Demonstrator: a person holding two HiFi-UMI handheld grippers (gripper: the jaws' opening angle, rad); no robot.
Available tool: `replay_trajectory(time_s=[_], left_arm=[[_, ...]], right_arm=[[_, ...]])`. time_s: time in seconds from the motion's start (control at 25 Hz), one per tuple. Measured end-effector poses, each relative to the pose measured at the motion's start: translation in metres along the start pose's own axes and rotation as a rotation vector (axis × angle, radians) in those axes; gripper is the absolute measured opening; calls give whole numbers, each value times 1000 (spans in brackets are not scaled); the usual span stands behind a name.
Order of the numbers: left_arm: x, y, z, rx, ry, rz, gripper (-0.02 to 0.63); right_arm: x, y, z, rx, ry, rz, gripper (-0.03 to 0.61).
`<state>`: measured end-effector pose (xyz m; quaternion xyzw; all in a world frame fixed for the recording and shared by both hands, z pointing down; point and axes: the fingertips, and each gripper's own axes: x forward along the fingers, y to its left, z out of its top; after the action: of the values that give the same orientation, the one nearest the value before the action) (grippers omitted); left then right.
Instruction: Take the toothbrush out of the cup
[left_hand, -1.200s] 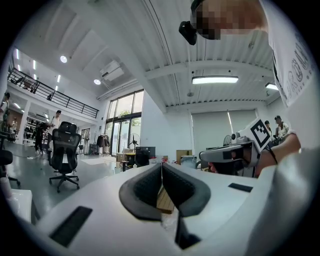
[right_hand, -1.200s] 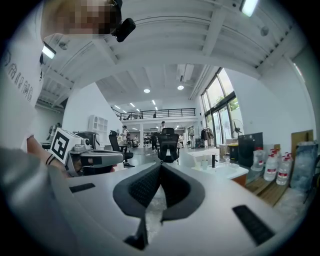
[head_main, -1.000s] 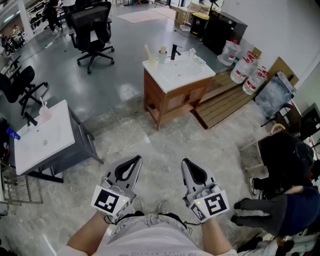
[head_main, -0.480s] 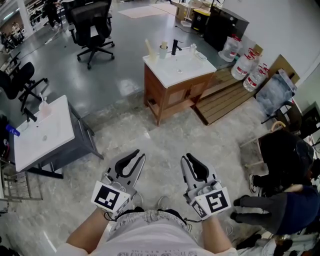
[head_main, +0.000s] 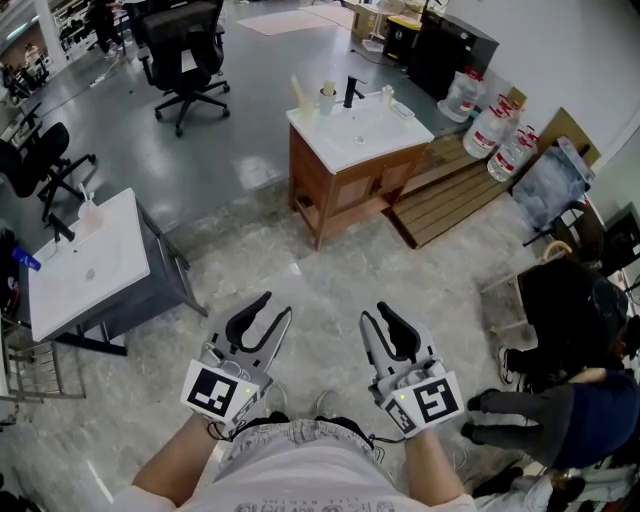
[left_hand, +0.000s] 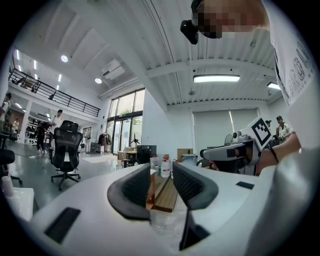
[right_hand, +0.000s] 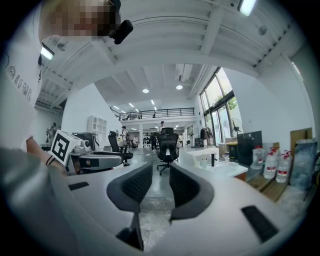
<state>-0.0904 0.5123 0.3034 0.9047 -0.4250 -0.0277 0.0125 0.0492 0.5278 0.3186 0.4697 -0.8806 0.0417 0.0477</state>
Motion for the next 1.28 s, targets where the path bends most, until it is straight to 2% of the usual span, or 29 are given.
replay_trajectory(time_s=[0.56, 0.96, 1.28], left_arm=[[-5, 6, 4, 9, 6, 34, 264], [-7, 6, 3, 4, 9, 55, 287], [7, -24, 2, 13, 1, 85, 287]], right_arm=[[-5, -5, 3, 13, -6, -14, 205], [-11, -11, 1, 28, -8, -19, 241], [-34, -36, -5, 34, -17, 5, 241]])
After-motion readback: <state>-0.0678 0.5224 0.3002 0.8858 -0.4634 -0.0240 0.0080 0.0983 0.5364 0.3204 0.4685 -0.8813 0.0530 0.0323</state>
